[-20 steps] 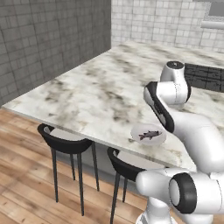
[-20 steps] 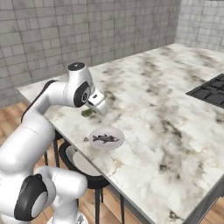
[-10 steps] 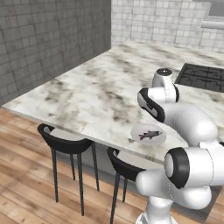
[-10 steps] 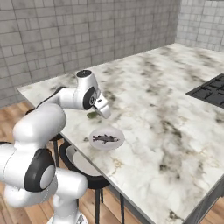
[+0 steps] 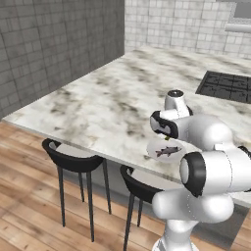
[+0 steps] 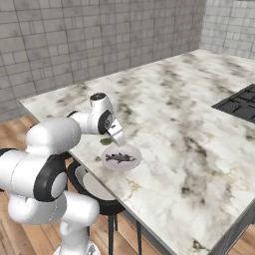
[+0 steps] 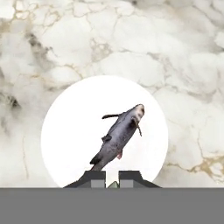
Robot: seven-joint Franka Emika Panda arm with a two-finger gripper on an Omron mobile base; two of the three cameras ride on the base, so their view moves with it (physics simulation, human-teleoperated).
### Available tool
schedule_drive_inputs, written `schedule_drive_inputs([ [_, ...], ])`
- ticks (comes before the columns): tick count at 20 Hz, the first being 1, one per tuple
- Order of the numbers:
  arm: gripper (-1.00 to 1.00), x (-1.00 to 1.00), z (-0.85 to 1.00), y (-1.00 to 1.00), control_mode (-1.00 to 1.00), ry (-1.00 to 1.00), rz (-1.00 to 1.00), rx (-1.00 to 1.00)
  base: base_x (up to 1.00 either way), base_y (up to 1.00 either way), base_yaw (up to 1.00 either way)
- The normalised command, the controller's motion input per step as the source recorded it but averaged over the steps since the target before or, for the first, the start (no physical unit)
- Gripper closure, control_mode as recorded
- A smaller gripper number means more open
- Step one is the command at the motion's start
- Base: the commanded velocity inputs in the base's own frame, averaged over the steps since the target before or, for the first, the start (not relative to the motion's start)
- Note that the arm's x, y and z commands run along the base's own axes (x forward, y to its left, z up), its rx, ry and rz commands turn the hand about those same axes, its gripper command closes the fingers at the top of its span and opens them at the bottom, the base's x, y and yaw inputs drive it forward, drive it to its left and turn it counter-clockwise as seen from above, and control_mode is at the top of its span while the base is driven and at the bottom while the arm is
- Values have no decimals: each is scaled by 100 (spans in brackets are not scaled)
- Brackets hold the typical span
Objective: Take the lemon wedge from the fridge and place it on the plate with fish on the dining counter.
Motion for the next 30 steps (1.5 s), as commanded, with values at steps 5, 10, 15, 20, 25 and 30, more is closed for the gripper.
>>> schedule_drive_inputs([
  [5,100,12,-39,0,-100,1,-9,0,0,0,0],
  [10,100,18,-19,-7,-100,0,-9,0,0,0,0],
  [15,100,4,-3,-26,-100,0,-3,0,0,0,0],
  [20,100,0,-8,-22,-100,0,-2,0,0,0,0],
  [25,100,1,-18,-11,-100,0,-1,0,0,0,0],
  [30,100,12,-15,-1,-100,0,-4,0,0,0,0],
])
